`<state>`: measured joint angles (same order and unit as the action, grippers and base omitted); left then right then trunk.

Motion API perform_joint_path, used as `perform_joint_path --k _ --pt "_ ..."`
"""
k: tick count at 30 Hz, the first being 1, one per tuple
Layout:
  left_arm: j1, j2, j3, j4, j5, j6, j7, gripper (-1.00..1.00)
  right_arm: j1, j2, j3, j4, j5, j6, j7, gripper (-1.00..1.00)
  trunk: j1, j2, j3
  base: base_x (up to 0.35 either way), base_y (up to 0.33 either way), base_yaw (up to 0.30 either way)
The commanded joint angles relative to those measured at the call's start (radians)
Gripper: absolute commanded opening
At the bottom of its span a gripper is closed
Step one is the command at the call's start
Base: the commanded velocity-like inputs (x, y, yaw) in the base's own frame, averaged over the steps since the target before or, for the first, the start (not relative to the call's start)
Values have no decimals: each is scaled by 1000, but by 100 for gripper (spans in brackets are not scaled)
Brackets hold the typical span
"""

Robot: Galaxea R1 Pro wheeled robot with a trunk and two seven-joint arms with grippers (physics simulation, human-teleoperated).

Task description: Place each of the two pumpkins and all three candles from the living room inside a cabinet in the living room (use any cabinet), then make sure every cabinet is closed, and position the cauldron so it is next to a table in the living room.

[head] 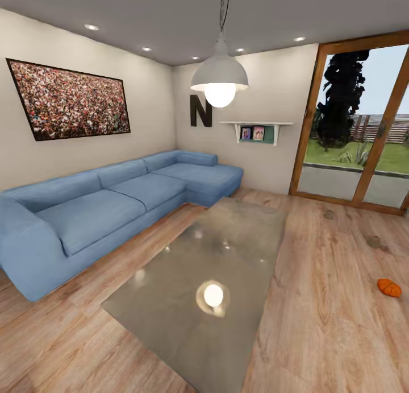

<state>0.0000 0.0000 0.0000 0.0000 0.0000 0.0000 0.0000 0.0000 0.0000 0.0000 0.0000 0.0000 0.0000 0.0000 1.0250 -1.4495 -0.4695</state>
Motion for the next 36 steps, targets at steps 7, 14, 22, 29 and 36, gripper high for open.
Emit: perform_joint_path --k 7,14,22,29,36 --pt "7 2 -2 -9 -5 5 3 100 -2 -2 0 2 4 -4 2 100 0 -1 -1 0 0 0" --pt "11 27 -1 -40 -5 3 3 100 -2 -3 -4 2 3 -31 1 100 0 -1 -1 0 0 -31" --pt "11 28 0 -41 -5 2 3 100 -4 -3 -5 2 3 -71 1 100 0 -1 -1 0 0 -242" --pt "11 29 0 -41 -5 3 3 100 -5 -3 -6 2 3 -73 2 100 0 -1 -1 0 0 -275" --pt "11 29 0 -41 -5 2 3 100 -5 -2 -4 2 4 -74 2 100 0 -1 -3 0 0 -271"
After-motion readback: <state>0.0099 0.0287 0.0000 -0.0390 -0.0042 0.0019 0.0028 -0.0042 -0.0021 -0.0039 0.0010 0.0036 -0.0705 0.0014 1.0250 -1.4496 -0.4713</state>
